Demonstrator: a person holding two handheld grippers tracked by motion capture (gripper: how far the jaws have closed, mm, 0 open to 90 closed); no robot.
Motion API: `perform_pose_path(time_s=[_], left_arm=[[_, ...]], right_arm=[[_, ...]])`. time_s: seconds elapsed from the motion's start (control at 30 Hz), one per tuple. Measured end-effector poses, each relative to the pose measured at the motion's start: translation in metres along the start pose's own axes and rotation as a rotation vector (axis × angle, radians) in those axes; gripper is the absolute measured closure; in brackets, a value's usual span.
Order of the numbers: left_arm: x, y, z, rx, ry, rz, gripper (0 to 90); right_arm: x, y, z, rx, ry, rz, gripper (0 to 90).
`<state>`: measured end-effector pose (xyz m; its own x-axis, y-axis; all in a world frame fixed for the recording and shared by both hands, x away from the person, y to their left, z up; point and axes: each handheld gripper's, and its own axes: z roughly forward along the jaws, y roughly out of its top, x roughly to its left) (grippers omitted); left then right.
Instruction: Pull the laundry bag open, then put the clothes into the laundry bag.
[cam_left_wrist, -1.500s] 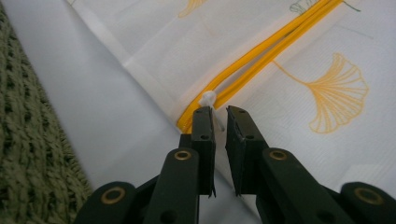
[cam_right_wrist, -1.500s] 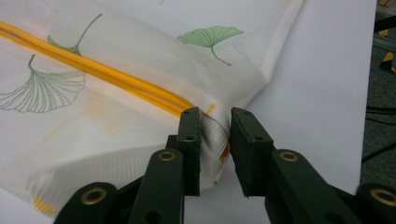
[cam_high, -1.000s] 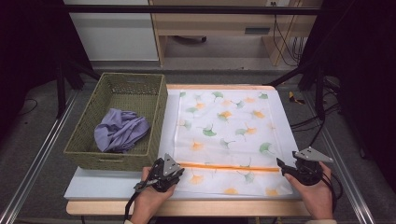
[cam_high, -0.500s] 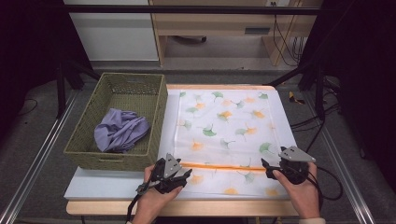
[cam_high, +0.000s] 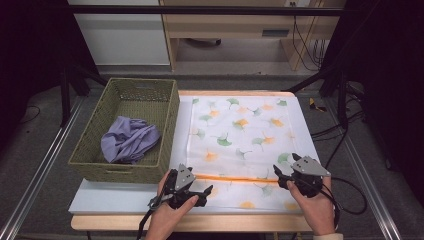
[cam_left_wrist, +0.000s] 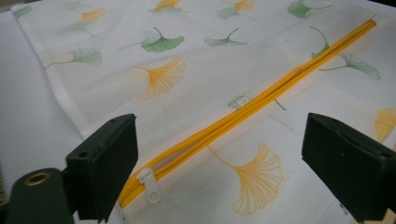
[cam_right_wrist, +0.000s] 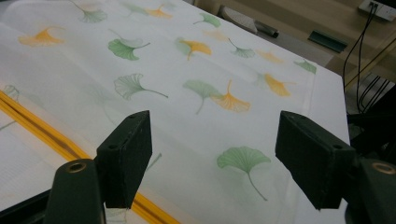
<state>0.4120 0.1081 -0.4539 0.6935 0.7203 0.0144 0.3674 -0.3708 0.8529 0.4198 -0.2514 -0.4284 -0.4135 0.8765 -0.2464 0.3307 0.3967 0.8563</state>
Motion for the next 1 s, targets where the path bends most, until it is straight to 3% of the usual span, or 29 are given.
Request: perform_pose_path(time_s=[0.17,0.47,0.63,0.77,1.0], left_arm=[[-0.001,-0.001,0.001,-0.007,-0.019,0.0,7.0],[0.0,0.0,-0.004,-0.012,-0.005,-0.004,6.7],[0.001,0.0,-0.005,-0.003,-0.008,-0.001,6.7],[-0.002,0.0,-0.005,-0.003,-0.006,0.006,6.7],[-0.005,0.001,-0.006,-0.003,-0.01,0.02,6.7]], right_arm=[[0.009,0.015,0.002,0.0,0.025,-0.001,24.3],[0.022,0.036,0.024,0.091,0.08,-0.064,15.4],[0.03,0.033,0.039,0.1,0.148,-0.042,18.2],[0.036,0.031,0.043,0.091,0.199,-0.061,23.7],[0.039,0.025,0.049,0.1,0.243,-0.083,34.5]])
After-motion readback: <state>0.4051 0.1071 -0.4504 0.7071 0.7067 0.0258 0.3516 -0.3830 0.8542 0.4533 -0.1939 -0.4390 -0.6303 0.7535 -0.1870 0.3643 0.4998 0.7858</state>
